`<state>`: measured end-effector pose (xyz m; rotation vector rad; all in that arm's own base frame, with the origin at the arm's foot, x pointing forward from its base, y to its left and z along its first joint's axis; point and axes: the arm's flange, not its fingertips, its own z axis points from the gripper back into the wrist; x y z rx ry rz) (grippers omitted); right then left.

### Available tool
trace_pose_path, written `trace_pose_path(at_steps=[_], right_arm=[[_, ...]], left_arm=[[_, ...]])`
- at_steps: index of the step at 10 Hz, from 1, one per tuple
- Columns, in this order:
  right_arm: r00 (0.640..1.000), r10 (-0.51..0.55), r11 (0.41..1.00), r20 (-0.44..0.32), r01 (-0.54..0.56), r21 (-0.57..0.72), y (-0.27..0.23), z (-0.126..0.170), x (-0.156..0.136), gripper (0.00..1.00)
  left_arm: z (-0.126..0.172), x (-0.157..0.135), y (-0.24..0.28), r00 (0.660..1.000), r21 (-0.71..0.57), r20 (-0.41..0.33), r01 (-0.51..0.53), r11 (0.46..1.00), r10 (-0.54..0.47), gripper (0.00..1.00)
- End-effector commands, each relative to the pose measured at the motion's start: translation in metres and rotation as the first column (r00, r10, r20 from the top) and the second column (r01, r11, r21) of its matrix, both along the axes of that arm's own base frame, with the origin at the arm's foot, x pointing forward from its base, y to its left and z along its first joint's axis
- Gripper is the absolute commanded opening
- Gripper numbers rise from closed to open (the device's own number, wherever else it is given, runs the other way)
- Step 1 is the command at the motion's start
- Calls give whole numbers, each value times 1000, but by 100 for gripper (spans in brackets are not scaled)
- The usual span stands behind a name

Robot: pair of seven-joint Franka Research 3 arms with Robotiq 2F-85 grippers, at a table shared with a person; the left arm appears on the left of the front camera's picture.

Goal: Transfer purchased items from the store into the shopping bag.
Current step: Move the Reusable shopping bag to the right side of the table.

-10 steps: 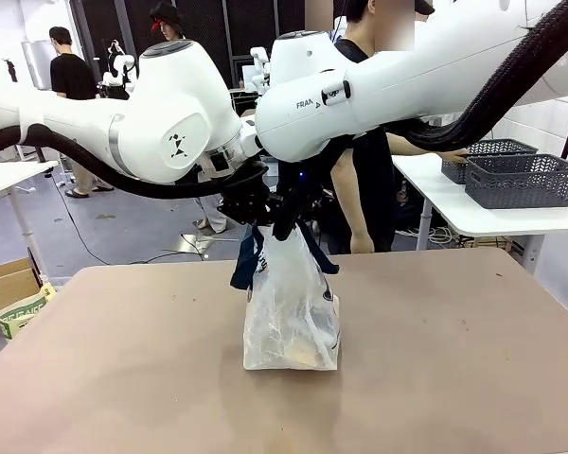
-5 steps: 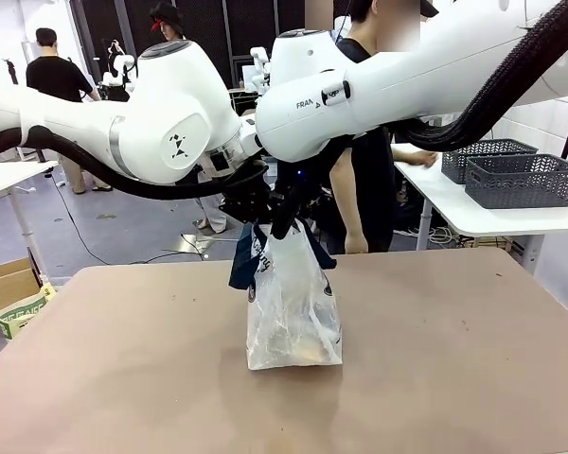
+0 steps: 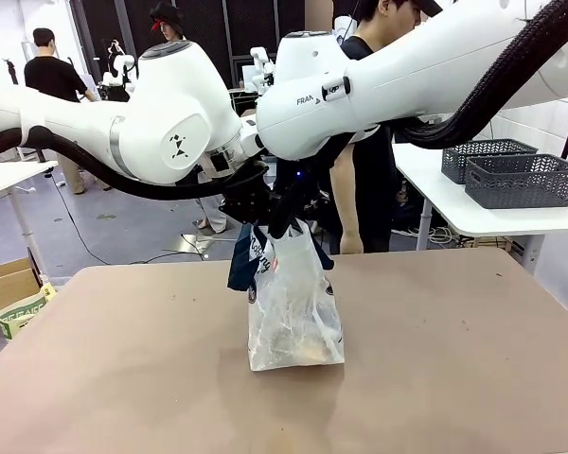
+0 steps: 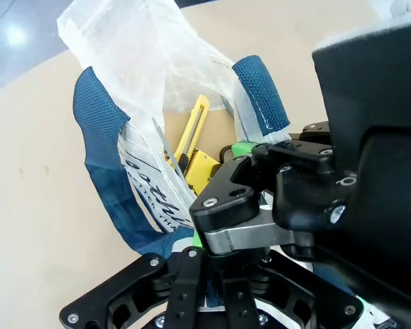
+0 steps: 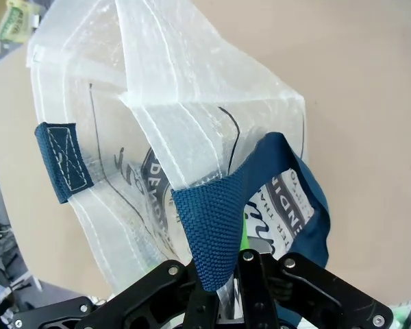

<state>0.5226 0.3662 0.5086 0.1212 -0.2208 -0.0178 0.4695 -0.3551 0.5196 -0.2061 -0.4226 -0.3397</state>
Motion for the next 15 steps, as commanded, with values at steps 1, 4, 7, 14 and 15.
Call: trace_pose_path(at_steps=[1, 4, 7, 14, 15], right_arm=[[1000, -13, 1000, 4, 13, -1, 1, 0, 0, 0], [994, -109, 994, -7, 109, 19, 5, 1, 3, 0], [990, -140, 990, 31, 141, -28, 11, 7, 2, 0], [991, -126, 992, 38, 126, -18, 5, 4, 4, 0], [991, -126, 992, 38, 126, -18, 5, 4, 4, 0]], left_arm=[[-1, 3, 3, 999, 11, 31, 42, 999, -42, 0], [7, 20, 10, 978, 37, 120, 169, 985, -172, 0], [16, 38, 20, 967, 65, 134, 208, 976, -215, 0], [5, 34, 17, 966, 84, 111, 224, 971, -233, 0], [5, 34, 17, 966, 84, 111, 224, 971, -233, 0]])
